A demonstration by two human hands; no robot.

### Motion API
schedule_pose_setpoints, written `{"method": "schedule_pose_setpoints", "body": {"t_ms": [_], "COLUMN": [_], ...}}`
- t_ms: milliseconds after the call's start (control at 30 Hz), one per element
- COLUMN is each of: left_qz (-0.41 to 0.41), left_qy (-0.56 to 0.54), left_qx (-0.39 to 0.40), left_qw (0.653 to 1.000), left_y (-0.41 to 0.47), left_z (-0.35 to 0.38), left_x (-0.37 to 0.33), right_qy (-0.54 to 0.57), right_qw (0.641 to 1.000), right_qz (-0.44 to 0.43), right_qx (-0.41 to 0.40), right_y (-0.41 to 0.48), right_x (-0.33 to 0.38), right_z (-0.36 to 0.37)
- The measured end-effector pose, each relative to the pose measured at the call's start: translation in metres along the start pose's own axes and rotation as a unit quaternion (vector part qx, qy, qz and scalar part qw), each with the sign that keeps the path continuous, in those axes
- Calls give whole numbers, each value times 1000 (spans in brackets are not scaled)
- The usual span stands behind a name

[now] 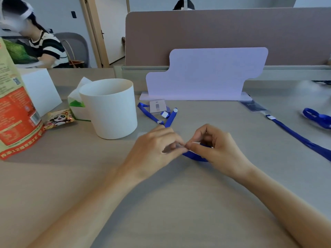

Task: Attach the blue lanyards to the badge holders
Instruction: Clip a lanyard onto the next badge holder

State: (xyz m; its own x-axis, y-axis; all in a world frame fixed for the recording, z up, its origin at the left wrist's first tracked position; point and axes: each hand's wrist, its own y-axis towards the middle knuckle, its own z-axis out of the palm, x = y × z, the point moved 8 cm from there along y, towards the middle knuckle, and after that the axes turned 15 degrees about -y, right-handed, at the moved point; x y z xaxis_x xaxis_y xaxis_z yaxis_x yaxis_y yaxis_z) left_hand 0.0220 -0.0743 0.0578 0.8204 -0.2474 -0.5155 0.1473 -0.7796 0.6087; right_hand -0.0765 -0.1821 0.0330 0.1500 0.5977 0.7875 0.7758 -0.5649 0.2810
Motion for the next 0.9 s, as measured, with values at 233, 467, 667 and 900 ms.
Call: {"method": "schedule_pose_setpoints", "body": {"t_ms": [233,467,667,900], "left_qz": [-37,-105,-103,-105], "left_qy": [-2,-147,-166,-122], "left_qx": [4,-13,19,8], "left_qw": [999,983,981,987], "left_y": [-2,-3,-2,-4], "left_z": [-1,-1,7,9], "left_x": [11,20,14,19], "right_qy": [-18,-26,-3,44], "right_qw": [1000,999,1000,998], "right_qz": [-7,-21,-17,2], "right_qx": [-5,-1,22,46], "right_y": [-3,-7,-5,-5], "right_x": [8,18,16,13], "right_z": [-1,-3,-5,3]}}
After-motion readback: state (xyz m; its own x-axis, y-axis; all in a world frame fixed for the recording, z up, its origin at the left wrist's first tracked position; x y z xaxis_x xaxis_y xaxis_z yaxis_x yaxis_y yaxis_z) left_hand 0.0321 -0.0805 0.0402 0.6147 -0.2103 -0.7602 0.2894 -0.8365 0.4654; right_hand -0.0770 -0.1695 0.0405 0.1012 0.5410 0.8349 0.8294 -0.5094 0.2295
